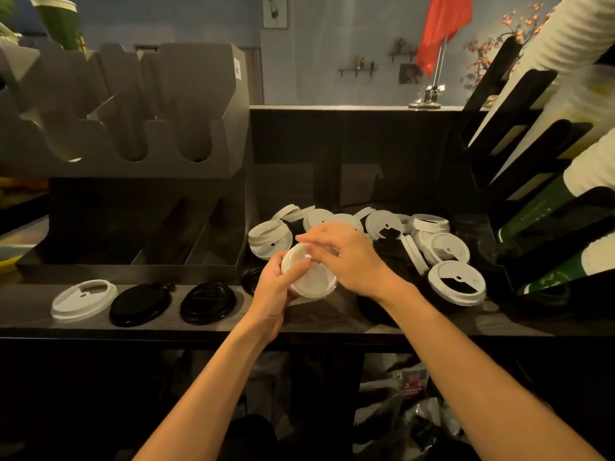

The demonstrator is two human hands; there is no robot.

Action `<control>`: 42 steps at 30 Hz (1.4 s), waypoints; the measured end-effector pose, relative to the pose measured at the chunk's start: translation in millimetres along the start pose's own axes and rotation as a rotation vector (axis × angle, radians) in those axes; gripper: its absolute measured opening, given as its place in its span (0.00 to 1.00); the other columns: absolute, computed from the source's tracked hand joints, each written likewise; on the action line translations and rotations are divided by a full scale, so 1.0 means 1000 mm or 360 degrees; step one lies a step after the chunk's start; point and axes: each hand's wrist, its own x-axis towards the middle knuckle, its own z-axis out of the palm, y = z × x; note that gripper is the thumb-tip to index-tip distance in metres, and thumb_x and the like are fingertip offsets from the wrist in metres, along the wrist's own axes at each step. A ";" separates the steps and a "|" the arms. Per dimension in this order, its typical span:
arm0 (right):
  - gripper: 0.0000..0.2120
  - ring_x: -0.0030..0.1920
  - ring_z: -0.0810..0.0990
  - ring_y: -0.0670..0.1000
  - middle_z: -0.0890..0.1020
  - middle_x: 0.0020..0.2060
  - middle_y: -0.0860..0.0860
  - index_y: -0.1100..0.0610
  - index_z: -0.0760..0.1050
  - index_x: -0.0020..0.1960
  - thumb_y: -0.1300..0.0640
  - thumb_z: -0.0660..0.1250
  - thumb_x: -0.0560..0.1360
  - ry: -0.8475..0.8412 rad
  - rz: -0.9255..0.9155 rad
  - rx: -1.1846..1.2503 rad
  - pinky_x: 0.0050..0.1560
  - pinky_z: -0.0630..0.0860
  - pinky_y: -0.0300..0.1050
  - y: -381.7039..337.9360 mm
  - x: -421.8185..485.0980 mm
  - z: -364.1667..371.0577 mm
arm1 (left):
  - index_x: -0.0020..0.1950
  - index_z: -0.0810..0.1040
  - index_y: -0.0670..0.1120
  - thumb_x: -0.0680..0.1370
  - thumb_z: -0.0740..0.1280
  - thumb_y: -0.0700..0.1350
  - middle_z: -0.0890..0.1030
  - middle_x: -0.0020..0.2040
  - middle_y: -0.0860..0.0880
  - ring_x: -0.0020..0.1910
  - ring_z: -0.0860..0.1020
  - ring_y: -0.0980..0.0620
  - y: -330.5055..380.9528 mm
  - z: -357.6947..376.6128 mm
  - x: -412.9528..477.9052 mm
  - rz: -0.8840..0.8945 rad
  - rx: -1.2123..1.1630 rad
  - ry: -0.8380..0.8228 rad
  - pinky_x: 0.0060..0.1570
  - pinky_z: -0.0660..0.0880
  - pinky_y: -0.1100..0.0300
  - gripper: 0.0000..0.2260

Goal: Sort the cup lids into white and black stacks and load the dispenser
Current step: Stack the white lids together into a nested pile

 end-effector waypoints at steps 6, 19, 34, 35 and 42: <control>0.15 0.57 0.79 0.43 0.82 0.56 0.42 0.47 0.78 0.65 0.44 0.62 0.82 0.0068 0.0215 0.0131 0.58 0.78 0.45 0.001 0.000 0.016 | 0.61 0.80 0.48 0.73 0.73 0.54 0.85 0.52 0.46 0.51 0.83 0.46 0.001 0.000 -0.003 0.0083 -0.0083 0.0064 0.46 0.80 0.54 0.20; 0.22 0.66 0.71 0.51 0.74 0.65 0.48 0.47 0.72 0.70 0.47 0.69 0.77 -0.0289 0.0359 -0.0637 0.65 0.72 0.52 0.015 0.020 -0.004 | 0.57 0.81 0.45 0.80 0.70 0.45 0.83 0.52 0.44 0.49 0.82 0.49 0.009 -0.013 0.014 0.0371 0.0186 0.0517 0.36 0.77 0.69 0.07; 0.29 0.64 0.74 0.52 0.74 0.65 0.48 0.47 0.69 0.67 0.39 0.73 0.72 0.0075 0.0547 -0.0583 0.54 0.73 0.49 0.025 0.015 0.003 | 0.59 0.78 0.50 0.81 0.69 0.52 0.82 0.52 0.48 0.50 0.81 0.53 0.002 -0.012 0.020 0.0265 0.0204 0.0463 0.41 0.77 0.66 0.10; 0.31 0.65 0.73 0.52 0.74 0.68 0.48 0.48 0.68 0.70 0.38 0.73 0.72 0.0147 0.0550 -0.0536 0.56 0.74 0.50 0.025 0.013 0.002 | 0.59 0.77 0.50 0.81 0.69 0.53 0.82 0.52 0.48 0.50 0.81 0.53 0.002 -0.012 0.019 0.0263 0.0200 0.0461 0.42 0.76 0.66 0.10; 0.44 0.68 0.71 0.45 0.71 0.70 0.45 0.48 0.61 0.78 0.42 0.78 0.69 0.0176 0.0475 0.0178 0.67 0.72 0.47 0.017 0.007 -0.003 | 0.58 0.77 0.48 0.83 0.65 0.55 0.82 0.54 0.46 0.52 0.81 0.51 0.004 -0.014 0.021 0.0118 0.0067 0.0548 0.45 0.76 0.61 0.13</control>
